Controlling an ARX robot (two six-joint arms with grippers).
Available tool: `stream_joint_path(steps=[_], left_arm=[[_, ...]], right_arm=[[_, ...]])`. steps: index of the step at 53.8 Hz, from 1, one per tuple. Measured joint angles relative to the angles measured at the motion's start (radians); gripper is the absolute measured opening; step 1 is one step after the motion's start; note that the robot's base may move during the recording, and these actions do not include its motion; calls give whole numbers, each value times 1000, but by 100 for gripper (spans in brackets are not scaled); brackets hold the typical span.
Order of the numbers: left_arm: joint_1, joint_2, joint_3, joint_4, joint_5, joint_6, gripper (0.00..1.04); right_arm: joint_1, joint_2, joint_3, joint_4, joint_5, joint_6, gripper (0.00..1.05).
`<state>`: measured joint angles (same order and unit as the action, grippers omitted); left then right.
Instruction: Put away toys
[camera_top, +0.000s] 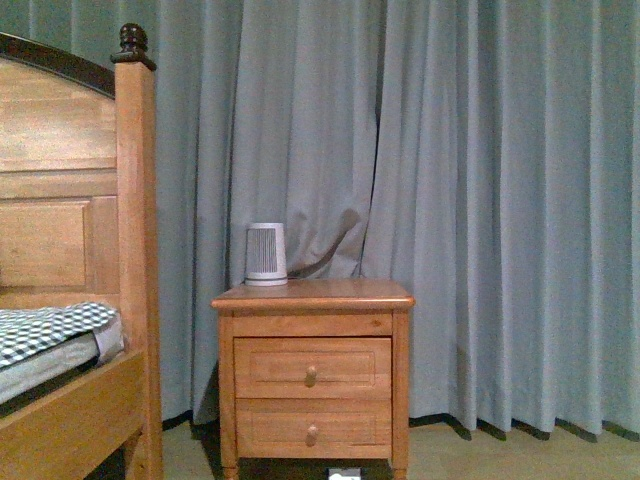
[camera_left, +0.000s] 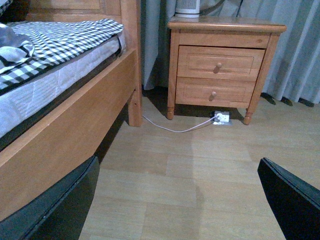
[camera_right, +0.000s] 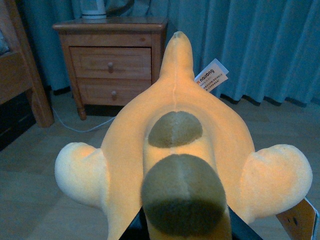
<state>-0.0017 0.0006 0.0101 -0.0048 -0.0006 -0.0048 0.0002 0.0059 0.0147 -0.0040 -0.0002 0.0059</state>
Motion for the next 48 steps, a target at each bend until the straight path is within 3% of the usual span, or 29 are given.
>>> stream_joint_path(steps=[48], left_arm=[[0, 0, 0, 0, 0, 0, 98]], right_arm=[[0, 0, 0, 0, 0, 0, 7]])
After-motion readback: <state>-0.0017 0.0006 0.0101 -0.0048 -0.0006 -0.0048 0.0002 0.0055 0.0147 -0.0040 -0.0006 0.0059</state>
